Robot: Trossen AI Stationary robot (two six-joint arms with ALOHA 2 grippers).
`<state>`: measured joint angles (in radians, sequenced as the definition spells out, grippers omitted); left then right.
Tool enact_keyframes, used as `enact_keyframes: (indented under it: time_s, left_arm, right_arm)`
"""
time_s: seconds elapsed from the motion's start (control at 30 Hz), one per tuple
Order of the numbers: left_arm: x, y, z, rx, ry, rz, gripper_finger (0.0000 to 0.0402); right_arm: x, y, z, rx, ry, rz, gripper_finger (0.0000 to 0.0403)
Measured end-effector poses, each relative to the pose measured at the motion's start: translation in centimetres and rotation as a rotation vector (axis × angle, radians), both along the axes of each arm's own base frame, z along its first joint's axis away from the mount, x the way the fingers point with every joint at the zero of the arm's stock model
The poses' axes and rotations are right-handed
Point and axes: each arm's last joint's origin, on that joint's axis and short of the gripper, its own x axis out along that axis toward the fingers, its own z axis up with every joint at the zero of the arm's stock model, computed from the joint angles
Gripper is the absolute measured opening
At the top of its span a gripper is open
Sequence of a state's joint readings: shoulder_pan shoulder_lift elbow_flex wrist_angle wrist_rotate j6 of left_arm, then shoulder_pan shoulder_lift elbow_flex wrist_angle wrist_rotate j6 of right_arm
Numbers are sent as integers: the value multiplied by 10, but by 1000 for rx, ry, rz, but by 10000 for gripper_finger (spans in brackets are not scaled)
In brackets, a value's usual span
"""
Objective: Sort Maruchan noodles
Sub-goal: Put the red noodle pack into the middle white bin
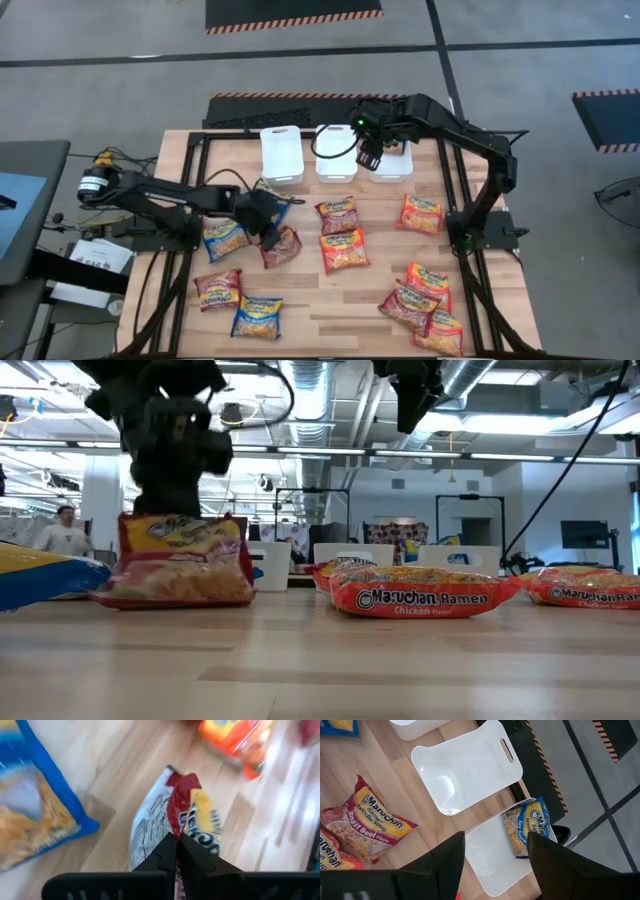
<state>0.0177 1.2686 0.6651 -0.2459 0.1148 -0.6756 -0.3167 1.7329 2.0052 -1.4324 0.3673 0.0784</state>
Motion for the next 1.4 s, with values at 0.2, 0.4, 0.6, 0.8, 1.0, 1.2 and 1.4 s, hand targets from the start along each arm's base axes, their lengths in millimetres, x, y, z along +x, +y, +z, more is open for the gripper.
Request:
enact_keyframes:
  time_s: [0.2, 0.4, 0.6, 0.8, 1.0, 1.2, 1.4]
  left_arm:
    - [-15, 7, 30, 59, -144, 25, 0]
    - [-28, 22, 44, 136, -190, 80, 0]
    - [-36, 39, 52, 196, -231, 118, 0]
    - [-41, 48, 57, 192, -247, 100, 0]
    - [-36, 49, 40, 84, -160, -19, 0]
    - [-28, 49, 28, 29, -118, -64, 1]
    - [-28, 58, 32, -32, -175, -46, 31]
  right_arm:
    - [-1, -3, 0, -4, -5, -12, 240]
    - [-2, -8, 0, -4, -6, -26, 240]
    - [-2, -8, 0, -4, -6, -28, 240]
    - [-2, -8, 0, -4, -6, -28, 240]
    - [-2, -8, 0, -4, -6, -28, 240]
    - [-2, -8, 0, -3, -5, -28, 240]
    - [-2, -8, 0, -2, -3, -28, 240]
